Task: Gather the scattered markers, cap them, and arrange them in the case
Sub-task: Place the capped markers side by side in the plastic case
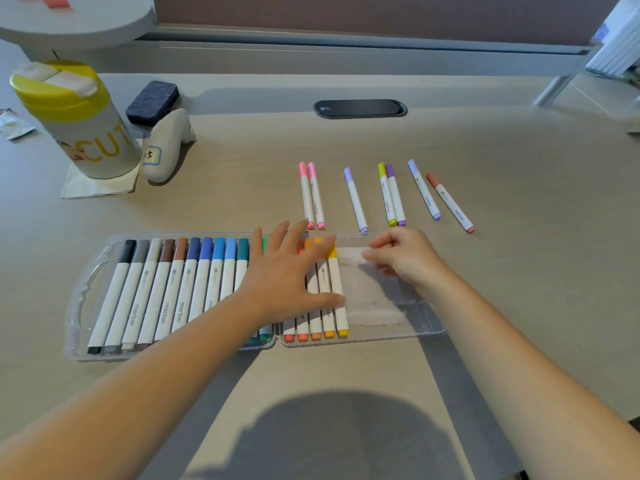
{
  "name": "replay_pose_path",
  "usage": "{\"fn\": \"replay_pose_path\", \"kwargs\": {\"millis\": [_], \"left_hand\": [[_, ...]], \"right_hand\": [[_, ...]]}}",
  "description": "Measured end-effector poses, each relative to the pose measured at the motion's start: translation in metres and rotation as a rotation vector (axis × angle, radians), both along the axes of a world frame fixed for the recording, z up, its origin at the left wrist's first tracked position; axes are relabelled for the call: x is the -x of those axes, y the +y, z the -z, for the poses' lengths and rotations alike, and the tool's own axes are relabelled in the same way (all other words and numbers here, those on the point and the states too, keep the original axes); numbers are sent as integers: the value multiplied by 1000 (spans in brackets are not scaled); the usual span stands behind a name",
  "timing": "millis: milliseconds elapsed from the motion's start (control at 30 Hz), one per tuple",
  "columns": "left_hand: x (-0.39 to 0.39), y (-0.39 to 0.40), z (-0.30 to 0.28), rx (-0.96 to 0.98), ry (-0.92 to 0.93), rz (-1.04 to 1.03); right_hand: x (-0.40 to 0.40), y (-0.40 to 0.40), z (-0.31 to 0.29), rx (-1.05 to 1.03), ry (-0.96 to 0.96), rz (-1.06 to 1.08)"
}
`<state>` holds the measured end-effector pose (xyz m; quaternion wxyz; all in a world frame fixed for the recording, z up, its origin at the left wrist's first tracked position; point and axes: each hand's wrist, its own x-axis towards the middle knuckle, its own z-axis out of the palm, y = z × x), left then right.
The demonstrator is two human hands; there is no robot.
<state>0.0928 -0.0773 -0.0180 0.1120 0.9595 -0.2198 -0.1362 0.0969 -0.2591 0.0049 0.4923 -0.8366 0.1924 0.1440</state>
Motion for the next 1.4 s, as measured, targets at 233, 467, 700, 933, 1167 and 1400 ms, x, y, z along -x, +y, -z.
{"fn": "replay_pose_path", "kwargs": {"millis": [233, 467, 700, 933, 1167, 1400], "left_hand": [[3, -3, 15, -126, -24, 6], [4, -4, 17, -121, -48, 23], [3, -3, 22, -115, -70, 30], [2, -3, 23, -110, -70, 33], [3, -3, 24, -109, -79, 32], [7, 7, 22, -120, -76, 8]], "right_hand": [[-27, -14, 6, 177, -317, 211], [-47, -9, 18, 278, -336, 163], [-73, -13, 20, 397, -215, 201], [-82, -20, 24, 531, -190, 193], [-62, -20, 2, -24, -336, 303], [-16, 1, -22, -468, -232, 249]]}}
